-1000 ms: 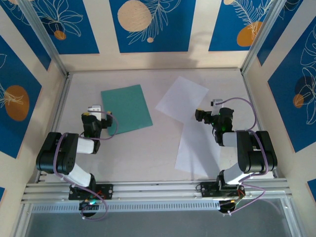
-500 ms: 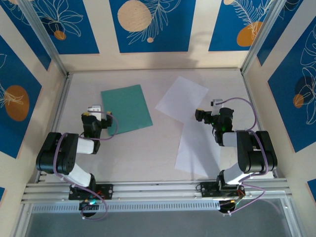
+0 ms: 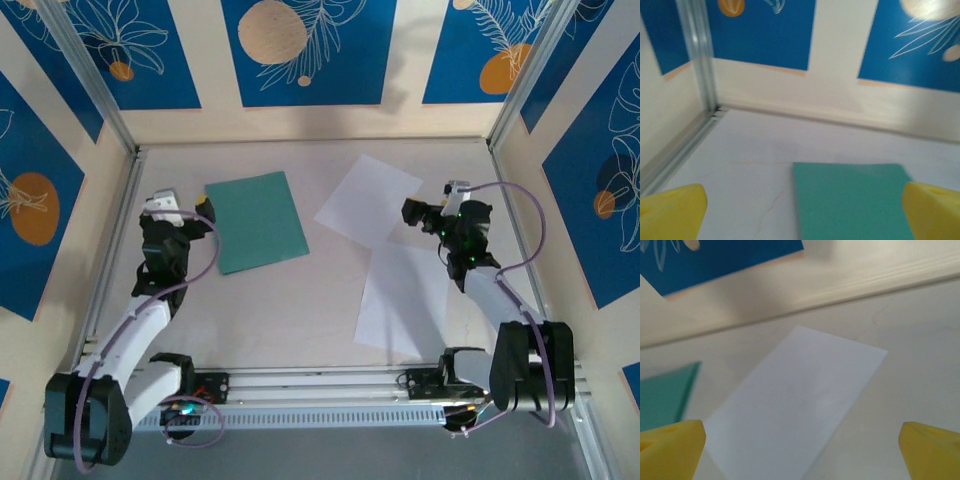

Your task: Put the files into the folder

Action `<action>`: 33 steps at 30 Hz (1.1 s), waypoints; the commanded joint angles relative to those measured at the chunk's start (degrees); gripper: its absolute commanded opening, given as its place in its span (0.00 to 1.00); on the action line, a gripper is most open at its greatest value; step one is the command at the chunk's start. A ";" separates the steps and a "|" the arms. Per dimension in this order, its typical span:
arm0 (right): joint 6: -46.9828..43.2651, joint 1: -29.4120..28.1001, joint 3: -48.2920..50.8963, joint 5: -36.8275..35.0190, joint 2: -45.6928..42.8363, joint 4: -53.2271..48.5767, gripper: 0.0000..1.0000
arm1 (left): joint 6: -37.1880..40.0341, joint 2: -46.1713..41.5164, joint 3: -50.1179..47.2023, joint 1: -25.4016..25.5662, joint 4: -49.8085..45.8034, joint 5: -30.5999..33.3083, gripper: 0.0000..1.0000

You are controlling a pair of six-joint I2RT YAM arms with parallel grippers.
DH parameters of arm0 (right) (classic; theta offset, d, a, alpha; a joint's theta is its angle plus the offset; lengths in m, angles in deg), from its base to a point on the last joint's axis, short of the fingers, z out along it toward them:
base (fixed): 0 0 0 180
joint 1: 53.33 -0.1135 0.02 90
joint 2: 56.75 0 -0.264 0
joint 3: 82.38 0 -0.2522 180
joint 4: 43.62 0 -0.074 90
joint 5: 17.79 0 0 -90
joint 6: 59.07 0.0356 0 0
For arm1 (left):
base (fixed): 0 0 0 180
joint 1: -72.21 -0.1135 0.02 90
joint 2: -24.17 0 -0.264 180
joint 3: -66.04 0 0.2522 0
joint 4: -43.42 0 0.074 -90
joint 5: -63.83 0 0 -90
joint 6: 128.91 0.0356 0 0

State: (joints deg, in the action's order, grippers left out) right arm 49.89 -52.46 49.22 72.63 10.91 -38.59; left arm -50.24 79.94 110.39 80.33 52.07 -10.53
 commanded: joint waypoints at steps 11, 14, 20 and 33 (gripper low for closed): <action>18.14 -12.47 -16.65 21.02 8.74 -18.81 0.99 | -16.99 25.42 22.59 17.64 -22.87 -14.90 1.00; 17.87 -16.05 -18.54 20.19 11.76 -19.99 0.99 | -18.74 30.99 24.76 19.02 -24.00 -16.27 1.00; 20.41 -19.19 -17.98 17.75 14.58 -17.96 0.99 | -20.62 39.57 26.68 19.04 -26.57 -23.52 1.00; 24.46 -19.35 -21.09 22.13 21.59 -15.10 1.00 | -22.22 44.37 24.07 21.38 -32.60 -25.33 0.99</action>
State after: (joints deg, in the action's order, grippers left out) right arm 72.44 -71.55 31.00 92.11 31.56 -54.83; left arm -70.70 124.11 135.33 100.65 23.40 -34.20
